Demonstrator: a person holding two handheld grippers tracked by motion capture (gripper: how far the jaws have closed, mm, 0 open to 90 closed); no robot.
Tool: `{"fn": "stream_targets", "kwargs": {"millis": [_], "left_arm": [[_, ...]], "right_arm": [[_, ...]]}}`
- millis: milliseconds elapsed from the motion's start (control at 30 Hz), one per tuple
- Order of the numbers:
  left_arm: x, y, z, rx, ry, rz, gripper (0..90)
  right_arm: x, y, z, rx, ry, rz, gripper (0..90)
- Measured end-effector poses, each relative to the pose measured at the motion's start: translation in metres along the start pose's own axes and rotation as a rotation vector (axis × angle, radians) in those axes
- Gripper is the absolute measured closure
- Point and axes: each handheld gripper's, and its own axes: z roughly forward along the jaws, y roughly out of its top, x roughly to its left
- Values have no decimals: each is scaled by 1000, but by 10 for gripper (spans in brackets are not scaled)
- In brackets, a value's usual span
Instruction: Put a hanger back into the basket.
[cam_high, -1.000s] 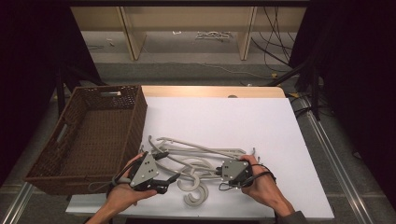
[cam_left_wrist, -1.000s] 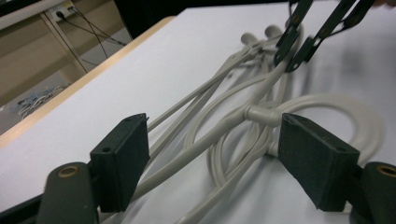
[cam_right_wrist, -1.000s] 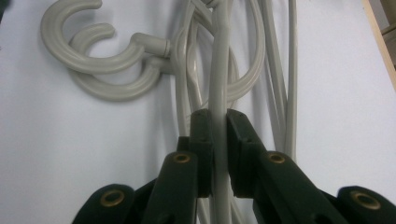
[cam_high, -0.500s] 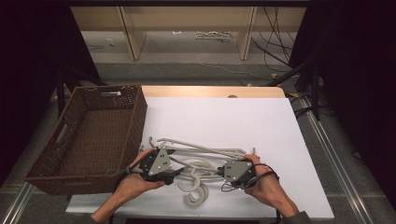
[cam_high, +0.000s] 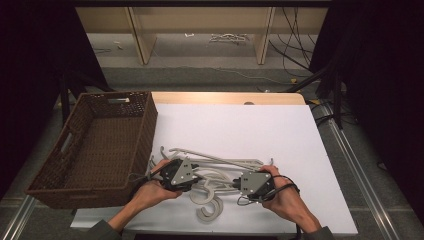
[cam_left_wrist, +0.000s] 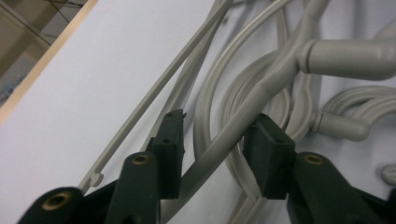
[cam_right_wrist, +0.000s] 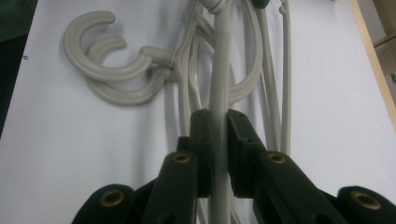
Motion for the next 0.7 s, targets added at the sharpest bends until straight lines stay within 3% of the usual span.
{"fn": "stream_targets", "kwargs": {"millis": [33, 67, 167, 200, 233, 267, 500, 533, 600, 633, 667, 700], "left_arm": [[-1, 4, -1, 14, 3, 64, 635], [-1, 4, -1, 14, 3, 64, 647], [-1, 13, -4, 13, 20, 140, 678], [-1, 13, -4, 13, 20, 140, 687], [0, 17, -7, 6, 26, 188, 700], [0, 17, -7, 6, 26, 188, 709], [11, 36, -18, -1, 44, 303, 745], [13, 39, -19, 0, 50, 309, 753], [20, 46, -25, 32, 79, 366, 763], [20, 46, -25, 32, 79, 366, 768], [22, 47, -26, 27, 83, 363, 768], [22, 46, -25, -11, 80, 320, 773]], "right_arm": [[0, 0, 0, 2, -1, -3, 822], [0, 0, 0, 2, -1, -3, 822], [-2, -2, -3, -5, -38, 13, 812], [-5, -3, -4, -8, -49, 5, 812], [-5, -4, -5, -14, -55, 6, 803], [-6, -5, -6, -16, -64, 12, 800], [-14, -8, -11, -35, -132, -16, 756], [-10, -7, -12, -56, -145, 70, 701], [-12, -7, -13, -66, -178, 91, 611], [-12, -7, -13, -66, -178, 91, 611], [-11, -7, -13, -87, -199, 142, 559], [-12, -7, -14, -106, -231, 177, 512]]}}
